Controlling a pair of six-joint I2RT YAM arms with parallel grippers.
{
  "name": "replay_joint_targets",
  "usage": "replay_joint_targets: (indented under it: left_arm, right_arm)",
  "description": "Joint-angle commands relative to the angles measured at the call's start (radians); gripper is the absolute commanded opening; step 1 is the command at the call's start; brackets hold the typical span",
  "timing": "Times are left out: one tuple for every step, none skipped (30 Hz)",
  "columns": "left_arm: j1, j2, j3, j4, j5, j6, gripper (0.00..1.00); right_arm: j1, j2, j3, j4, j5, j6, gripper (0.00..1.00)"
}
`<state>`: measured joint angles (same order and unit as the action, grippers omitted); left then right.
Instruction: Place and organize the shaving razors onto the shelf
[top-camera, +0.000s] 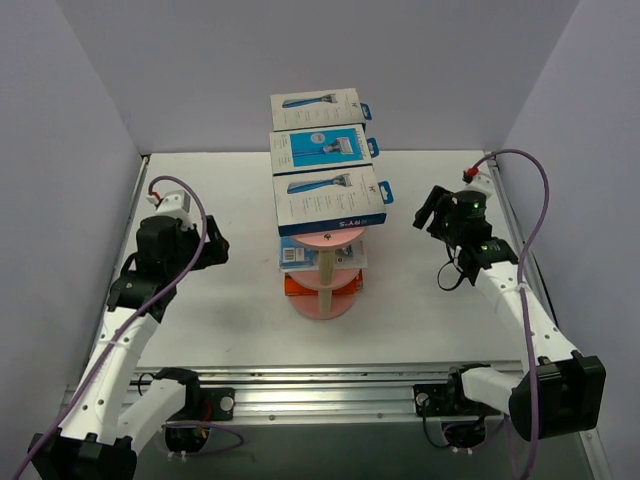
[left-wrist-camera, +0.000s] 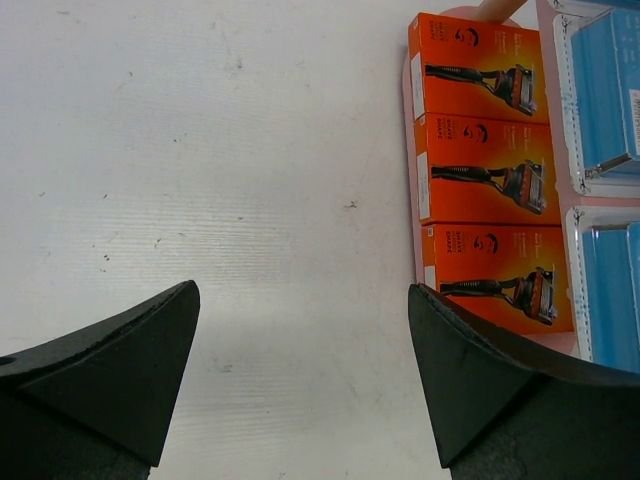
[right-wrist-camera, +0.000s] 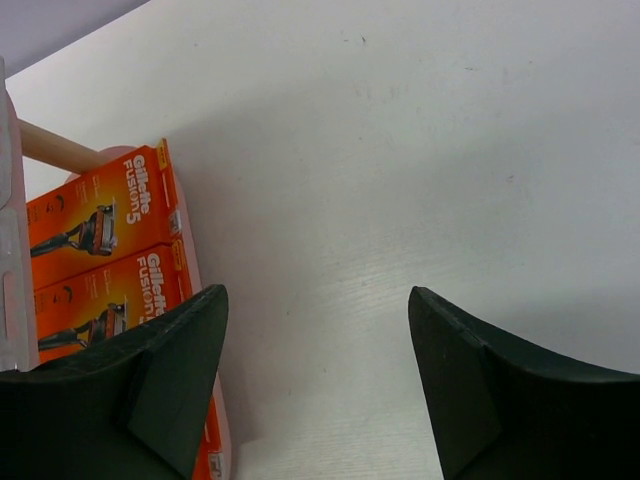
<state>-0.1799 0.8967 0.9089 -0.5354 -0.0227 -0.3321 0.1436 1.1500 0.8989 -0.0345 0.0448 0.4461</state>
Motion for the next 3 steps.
replay_joint_targets:
  left_arm:
    - [-0.003,0.002,0.024,0.003,-0.008,0.011,0.94]
    - [-0.003,-0.001,0.024,0.003,-0.006,0.011,0.94]
    - [-0.003,-0.002,0.019,0.006,-0.008,0.011,0.94]
  right_arm:
    - [-0.007,0.007,0.011,0.016,-0.011,-0.015,0.67]
    - [-0.007,0.008,0.009,0.016,-0.016,-0.015,0.67]
    - [-0.007,0.011,0.008,0.021,-0.020,-0.015,0.68]
